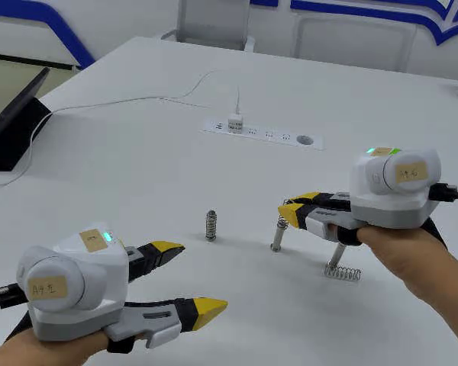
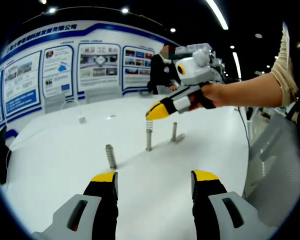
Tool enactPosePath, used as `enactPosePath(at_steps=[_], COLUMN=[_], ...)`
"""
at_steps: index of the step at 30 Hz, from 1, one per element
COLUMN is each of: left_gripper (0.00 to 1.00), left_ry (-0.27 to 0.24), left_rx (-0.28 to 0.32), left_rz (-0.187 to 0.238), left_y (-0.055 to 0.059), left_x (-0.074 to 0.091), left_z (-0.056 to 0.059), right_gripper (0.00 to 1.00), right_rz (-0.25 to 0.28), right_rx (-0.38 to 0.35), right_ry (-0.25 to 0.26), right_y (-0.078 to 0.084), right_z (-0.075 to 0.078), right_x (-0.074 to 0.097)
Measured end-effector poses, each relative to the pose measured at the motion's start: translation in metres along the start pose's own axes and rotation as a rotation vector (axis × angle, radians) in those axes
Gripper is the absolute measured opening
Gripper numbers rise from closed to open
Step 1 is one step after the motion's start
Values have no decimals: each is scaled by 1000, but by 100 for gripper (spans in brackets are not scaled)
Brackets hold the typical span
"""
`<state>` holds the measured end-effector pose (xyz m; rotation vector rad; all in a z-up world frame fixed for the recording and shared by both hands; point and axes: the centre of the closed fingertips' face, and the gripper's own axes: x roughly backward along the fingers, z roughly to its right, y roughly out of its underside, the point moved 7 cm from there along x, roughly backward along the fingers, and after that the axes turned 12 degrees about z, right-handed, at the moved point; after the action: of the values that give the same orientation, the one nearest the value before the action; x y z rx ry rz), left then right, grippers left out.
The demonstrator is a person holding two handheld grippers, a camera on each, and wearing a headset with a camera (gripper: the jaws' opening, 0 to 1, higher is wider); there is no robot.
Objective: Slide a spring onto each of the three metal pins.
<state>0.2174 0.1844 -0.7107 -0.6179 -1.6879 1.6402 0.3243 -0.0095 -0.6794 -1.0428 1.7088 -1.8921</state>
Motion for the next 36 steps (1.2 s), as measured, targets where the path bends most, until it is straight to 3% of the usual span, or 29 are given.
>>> enactPosePath(at_steps=[36], left_gripper=[59], left_ry=[-10], left_rx=[-4], left_rz=[-1], left_y=[-2], left_x=[1], left_z=[-1], right_gripper=[12], right_rz=[-82], right_rx=[-6], right_ry=[0], right_y=[36], right_z=[-1], right_x=[-14])
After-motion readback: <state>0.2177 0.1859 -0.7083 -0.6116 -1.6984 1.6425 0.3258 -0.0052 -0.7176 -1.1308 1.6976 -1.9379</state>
